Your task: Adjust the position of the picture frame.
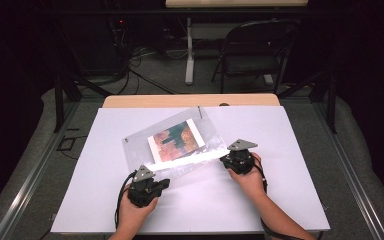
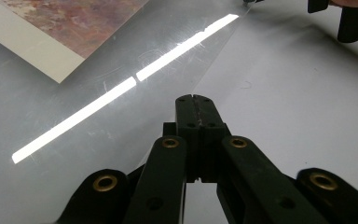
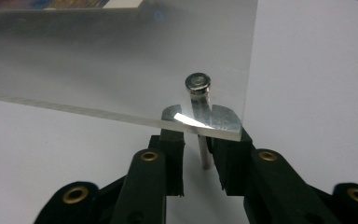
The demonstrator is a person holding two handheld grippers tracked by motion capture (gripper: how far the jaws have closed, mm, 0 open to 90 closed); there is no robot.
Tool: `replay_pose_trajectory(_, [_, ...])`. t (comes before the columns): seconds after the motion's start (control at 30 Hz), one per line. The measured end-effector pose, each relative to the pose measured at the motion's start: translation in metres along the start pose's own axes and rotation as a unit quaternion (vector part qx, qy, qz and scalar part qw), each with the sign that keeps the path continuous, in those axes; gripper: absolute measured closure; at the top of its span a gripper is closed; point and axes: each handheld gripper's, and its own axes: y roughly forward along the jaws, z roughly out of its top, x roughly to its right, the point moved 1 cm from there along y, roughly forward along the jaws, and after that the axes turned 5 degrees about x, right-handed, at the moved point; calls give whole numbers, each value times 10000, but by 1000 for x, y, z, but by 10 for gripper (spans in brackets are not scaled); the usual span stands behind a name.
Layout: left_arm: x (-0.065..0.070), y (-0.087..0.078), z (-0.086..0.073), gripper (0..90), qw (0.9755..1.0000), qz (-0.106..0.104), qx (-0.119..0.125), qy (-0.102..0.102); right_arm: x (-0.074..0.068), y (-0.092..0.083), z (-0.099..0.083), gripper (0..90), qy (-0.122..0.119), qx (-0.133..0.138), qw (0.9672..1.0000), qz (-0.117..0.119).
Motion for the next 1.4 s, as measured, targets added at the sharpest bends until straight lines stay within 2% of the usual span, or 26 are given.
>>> replay_pose_trajectory(0.1, [0,1,-1,900,10000,20,-45,17,2,0,0,808,-11,-9,10000,-28])
replay_pose_trajectory(0.17, [1,2,-2,900,10000,0,-37,1,3,0,-1,814,-11,18,10000,-3])
replay_pose_trajectory(0.3, [0,4,-2,900,9999,76,-132,27,2,-1,0,830,-178,9,9998,-39])
replay_pose_trajectory(0.63, [-1,6,-4,900,9996,48,-282,-6,-3,-6,5,852,-602,59,9982,-59])
replay_pose_trajectory(0.83, [-1,7,-4,900,9991,150,-406,34,-7,-15,11,855,-629,225,9978,-25])
replay_pose_trajectory(1.1, [-2,5,-4,895,9982,396,-426,125,-12,-23,15,855,-638,316,9974,65])
replay_pose_trajectory(1.3, [-4,5,-4,870,9981,429,-439,96,-16,-28,16,856,-634,376,9972,124])
replay_pose_trajectory(1.4, [-6,4,-3,892,9984,382,-422,41,-18,-30,16,856,-642,380,9971,161])
